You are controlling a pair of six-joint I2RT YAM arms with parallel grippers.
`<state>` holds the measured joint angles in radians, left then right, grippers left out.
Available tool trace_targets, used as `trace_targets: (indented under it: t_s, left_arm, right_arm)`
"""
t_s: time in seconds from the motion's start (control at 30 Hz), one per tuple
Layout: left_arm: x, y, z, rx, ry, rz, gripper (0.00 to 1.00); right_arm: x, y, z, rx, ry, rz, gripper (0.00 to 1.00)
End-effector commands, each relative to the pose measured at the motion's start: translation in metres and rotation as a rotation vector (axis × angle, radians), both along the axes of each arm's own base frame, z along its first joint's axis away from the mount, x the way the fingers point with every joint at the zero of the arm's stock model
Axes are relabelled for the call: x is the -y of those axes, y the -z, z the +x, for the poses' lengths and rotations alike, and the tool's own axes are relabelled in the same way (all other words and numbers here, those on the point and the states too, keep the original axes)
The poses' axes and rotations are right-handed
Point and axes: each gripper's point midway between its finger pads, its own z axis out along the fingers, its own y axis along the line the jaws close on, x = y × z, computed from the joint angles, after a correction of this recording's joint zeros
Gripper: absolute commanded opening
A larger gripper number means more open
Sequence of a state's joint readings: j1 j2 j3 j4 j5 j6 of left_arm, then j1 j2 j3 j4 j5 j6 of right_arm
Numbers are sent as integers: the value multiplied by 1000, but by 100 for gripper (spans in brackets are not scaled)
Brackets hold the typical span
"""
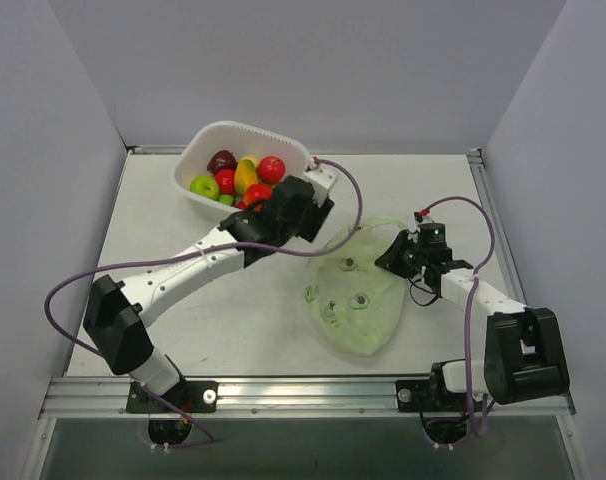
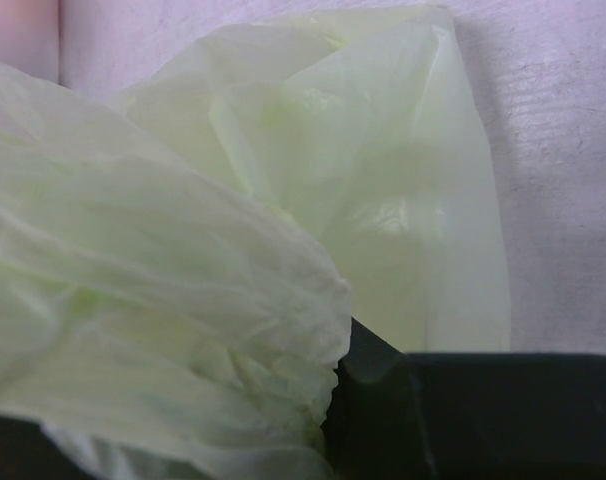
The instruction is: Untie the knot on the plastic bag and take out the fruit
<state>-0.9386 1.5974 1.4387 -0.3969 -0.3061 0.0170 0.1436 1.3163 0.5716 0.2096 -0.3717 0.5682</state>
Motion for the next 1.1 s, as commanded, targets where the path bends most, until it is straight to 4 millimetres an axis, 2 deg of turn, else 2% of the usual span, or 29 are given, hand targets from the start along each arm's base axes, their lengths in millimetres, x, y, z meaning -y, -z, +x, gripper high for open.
trace_targets:
  t_s: [0.0,0.07,0.1,0.17,0.2,0.27,0.3,0.37,0.4,0.43,0.47,0.53,0.6,0.67,0.77,0.8,0.83,0.87,0.9,0.93,0.97,1.0,1.03,1.07]
  left_arm:
    - [-90,-46,69,97,-424,-144,28]
    - [-118,-49,89,100,-522,-191,28]
    - [-145,-52,108,117,-591,-212,28]
    - [-160,-45,128,102,-608,-222,33]
    - [-176,-35,142,83,-643,-218,35]
    - [-186,-33,156,71,-670,-246,39]
    - [-189,-24,165,67,-677,-240,49]
    - [-201,-22,177,73,-703,-233,68]
    - [-204,-15,181,61,-706,-216,86]
    - [-208,-14,184,58,-717,-212,93]
    - [-210,-14,185,58,-725,-213,97]
    - [-212,-18,184,63,-729,-222,97]
    - [-213,-19,179,64,-728,-226,97]
    - [-215,-32,170,79,-721,-258,97]
    - [-218,-47,147,89,-698,-291,97]
    - [-221,-36,136,67,-694,-276,97]
    - [-225,-56,121,96,-679,-309,97]
    - [-228,-58,111,100,-675,-311,98]
    - [-236,-79,91,139,-669,-339,97]
    - [-241,-66,77,124,-672,-322,97]
    - [-247,-70,66,140,-676,-329,97]
    - [-257,-90,43,195,-670,-367,97]
    - [-263,-72,30,180,-677,-347,97]
    - [-274,-89,8,238,-683,-387,97]
  right_arm:
    - [0,-12,4,44,-9,-3,13]
    - [0,-13,4,46,-9,-3,13]
    - [-1,-12,3,43,-12,-2,13]
    - [-1,-13,3,47,-15,-3,13]
    - [0,-12,3,45,-10,-4,13]
    - [0,-12,3,45,-13,-8,13]
    - [1,-13,4,46,-11,-7,13]
    - [1,-13,3,47,-12,-10,13]
    - [1,-12,3,45,-11,-13,14]
    - [1,-13,4,48,-9,-15,14]
    - [2,-12,4,45,-8,-15,14]
    - [1,-11,4,42,-10,-12,14]
    - [1,-10,3,39,-11,-8,17]
    - [-1,-11,3,43,-16,-8,17]
    - [-4,-13,1,53,-24,-11,17]
    - [-4,-14,2,63,-26,-24,17]
    - [-5,-15,1,67,-34,-35,18]
    - [-12,-18,1,74,-58,-40,18]
    - [-15,-20,0,73,-72,-43,18]
    - [-18,-21,-3,62,-89,-51,18]
    - [-21,-23,-4,62,-107,-60,18]
    - [-28,-31,-3,85,-128,-76,18]
    - [-27,-32,-7,74,-133,-94,19]
    - [-29,-42,-4,108,-136,-129,21]
